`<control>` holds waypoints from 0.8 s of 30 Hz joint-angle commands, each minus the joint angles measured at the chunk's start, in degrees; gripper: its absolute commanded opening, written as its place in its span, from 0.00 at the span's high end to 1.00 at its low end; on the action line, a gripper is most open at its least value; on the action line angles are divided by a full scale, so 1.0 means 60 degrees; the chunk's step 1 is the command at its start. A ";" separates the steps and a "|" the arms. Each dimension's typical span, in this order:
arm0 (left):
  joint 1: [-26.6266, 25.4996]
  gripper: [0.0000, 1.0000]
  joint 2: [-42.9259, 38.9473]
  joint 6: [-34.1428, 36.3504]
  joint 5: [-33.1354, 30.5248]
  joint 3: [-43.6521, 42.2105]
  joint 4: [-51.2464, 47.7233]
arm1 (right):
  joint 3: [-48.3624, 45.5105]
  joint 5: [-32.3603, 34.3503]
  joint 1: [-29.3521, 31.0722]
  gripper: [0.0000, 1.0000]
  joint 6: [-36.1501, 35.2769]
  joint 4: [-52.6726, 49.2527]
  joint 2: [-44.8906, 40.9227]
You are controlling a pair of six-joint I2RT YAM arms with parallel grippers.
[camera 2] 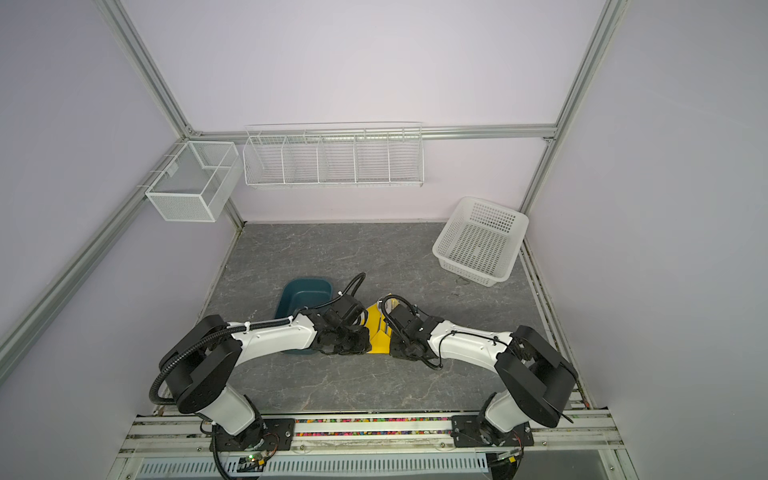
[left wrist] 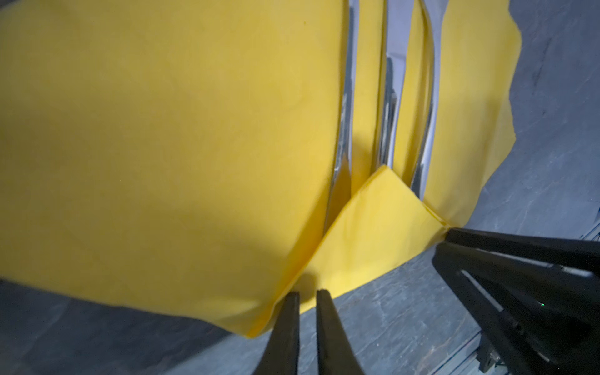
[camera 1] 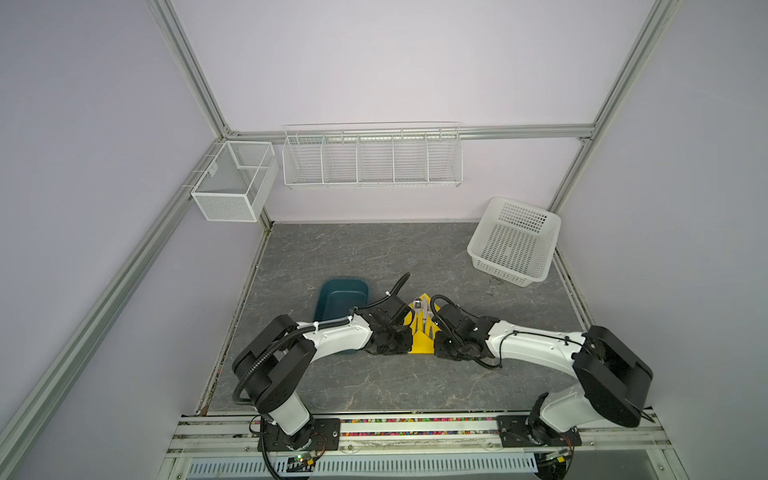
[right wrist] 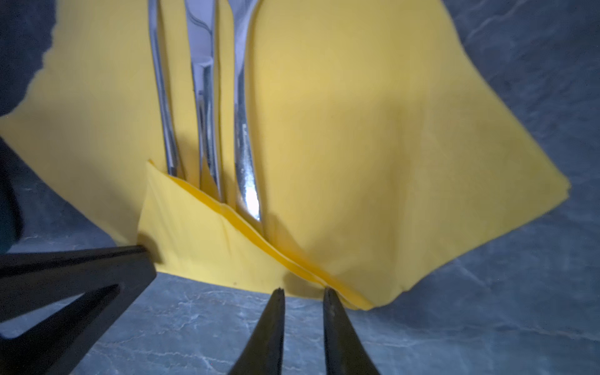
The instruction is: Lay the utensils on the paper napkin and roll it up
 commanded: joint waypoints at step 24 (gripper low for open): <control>-0.0024 0.86 -0.0057 0.0113 0.0149 0.0269 -0.0025 | 0.0586 0.0090 -0.0004 0.73 -0.0737 -0.0513 -0.0254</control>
